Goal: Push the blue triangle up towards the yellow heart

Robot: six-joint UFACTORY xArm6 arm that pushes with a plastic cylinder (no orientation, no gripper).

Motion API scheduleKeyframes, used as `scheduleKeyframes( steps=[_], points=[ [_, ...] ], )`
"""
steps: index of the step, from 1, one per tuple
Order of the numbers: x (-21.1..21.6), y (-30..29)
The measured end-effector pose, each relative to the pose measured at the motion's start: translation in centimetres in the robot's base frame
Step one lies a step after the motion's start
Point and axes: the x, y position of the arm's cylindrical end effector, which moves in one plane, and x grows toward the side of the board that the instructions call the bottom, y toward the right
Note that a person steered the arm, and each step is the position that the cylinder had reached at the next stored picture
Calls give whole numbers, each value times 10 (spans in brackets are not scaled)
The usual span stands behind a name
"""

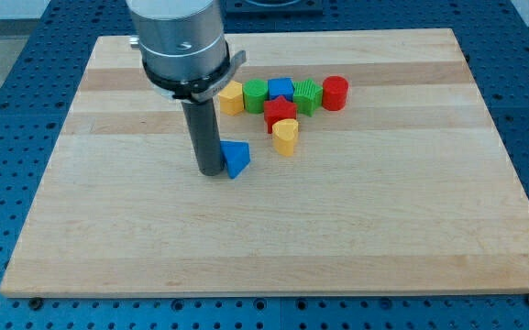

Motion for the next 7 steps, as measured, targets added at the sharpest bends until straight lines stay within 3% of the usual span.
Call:
scheduleKeyframes(
  steps=[7],
  points=[
    [-32,20]
  ],
)
